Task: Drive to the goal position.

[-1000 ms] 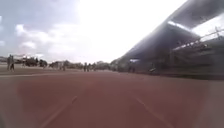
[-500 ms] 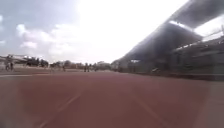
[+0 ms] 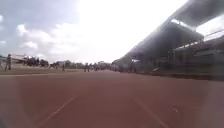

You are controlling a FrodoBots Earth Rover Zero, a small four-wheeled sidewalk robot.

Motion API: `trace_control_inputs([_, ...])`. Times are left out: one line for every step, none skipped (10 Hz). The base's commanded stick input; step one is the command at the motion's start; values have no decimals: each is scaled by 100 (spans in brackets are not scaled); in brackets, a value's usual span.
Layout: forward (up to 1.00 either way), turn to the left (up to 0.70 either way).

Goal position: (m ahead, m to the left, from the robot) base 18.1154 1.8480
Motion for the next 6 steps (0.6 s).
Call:
trace_control_inputs([70,0])
trace_control_inputs([70,0])
trace_control_inputs([70,0])
trace_control_inputs([70,0])
trace_control_inputs([70,0])
trace_control_inputs([70,0])
